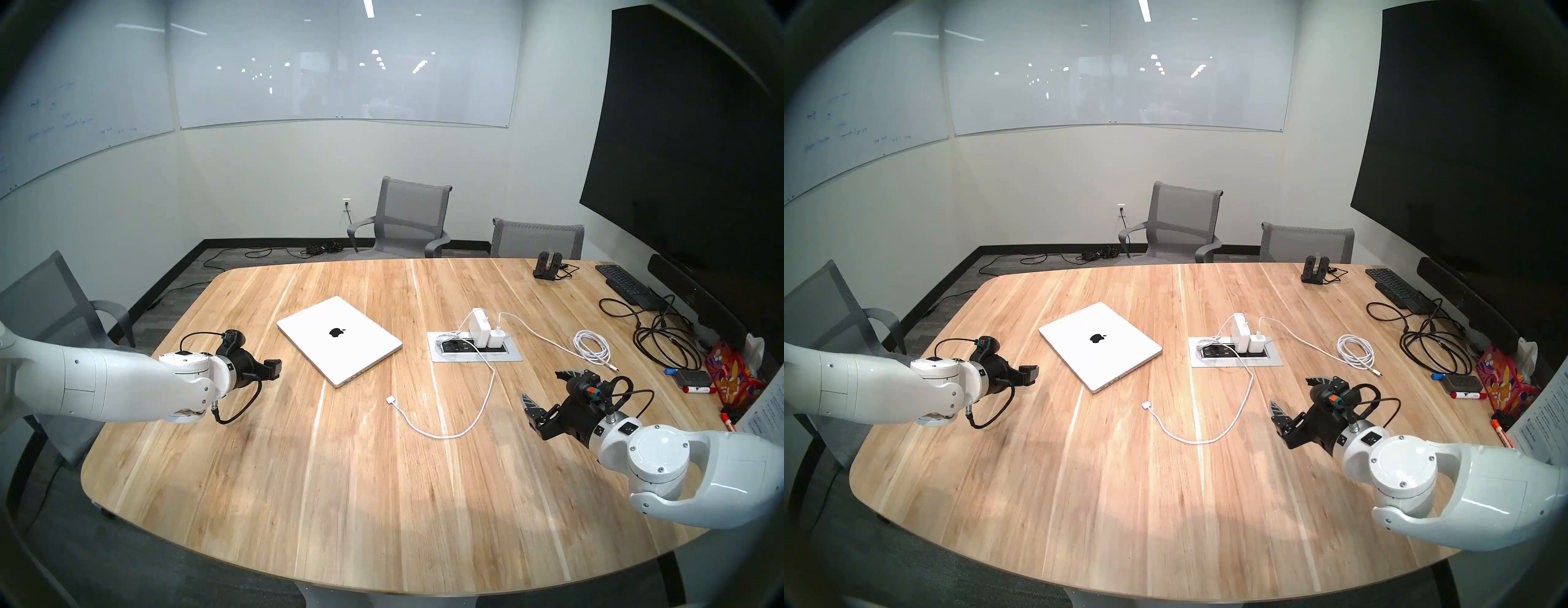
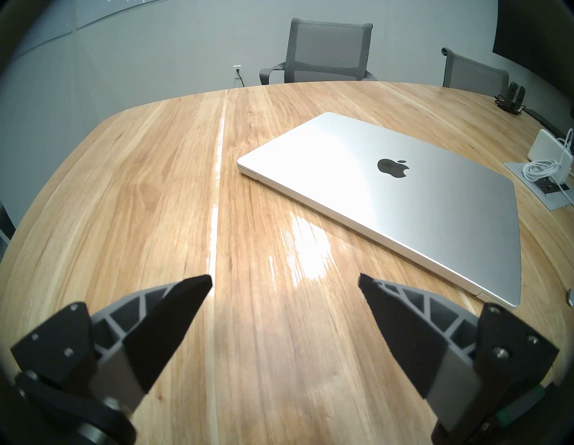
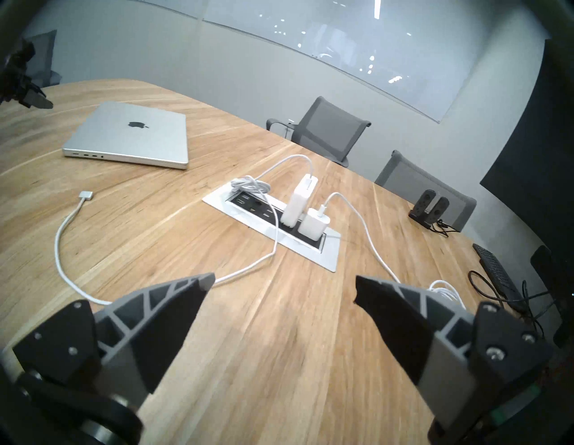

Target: Plug the charging cable into the port of a MacBook

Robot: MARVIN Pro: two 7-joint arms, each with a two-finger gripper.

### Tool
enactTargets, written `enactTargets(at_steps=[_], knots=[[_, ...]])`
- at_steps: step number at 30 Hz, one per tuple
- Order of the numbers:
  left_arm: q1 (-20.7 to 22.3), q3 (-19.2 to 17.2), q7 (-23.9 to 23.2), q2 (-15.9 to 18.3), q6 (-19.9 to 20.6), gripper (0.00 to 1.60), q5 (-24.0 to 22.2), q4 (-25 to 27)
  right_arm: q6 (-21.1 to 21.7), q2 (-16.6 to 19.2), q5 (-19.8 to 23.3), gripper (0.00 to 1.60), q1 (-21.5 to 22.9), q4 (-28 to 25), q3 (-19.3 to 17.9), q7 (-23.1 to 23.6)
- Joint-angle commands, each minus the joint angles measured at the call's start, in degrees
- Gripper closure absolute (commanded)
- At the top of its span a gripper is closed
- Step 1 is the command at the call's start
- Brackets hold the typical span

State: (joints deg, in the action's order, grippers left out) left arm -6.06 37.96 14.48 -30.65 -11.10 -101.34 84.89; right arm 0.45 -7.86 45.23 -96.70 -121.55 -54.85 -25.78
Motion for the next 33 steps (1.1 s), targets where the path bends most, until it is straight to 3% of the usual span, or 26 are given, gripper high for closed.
enactTargets(at_steps=[1, 10, 20, 27, 33], knots=[[0.8, -0.6, 0.0, -0.1, -0.2, 0.0, 0.0, 0.0, -1.3, 1.1, -2.6, 0.0, -1.9, -1.7, -1.6, 6.0], [0.8, -0.6, 0.0, -0.1, -0.2, 0.0, 0.0, 0.0, -4.4, 1.4, -4.0, 0.0, -4.5, -2.5, -5.1, 16.2], [0.8, -0.6, 0.0, -0.1, -0.2, 0.0, 0.0, 0.0, -4.7, 1.6, -3.5, 0.0, -6.3, -2.3, -9.9, 26.9], [0.8, -0.6, 0.0, -0.1, -0.2, 0.0, 0.0, 0.0, -0.4, 1.7, -3.1, 0.0, -6.3, -1.5, -13.0, 34.7], [0.8, -0.6, 0.0, -0.1, -0.2, 0.0, 0.0, 0.0, 4.5, 1.8, -1.7, 0.0, -2.9, -1.7, -13.1, 40.9]])
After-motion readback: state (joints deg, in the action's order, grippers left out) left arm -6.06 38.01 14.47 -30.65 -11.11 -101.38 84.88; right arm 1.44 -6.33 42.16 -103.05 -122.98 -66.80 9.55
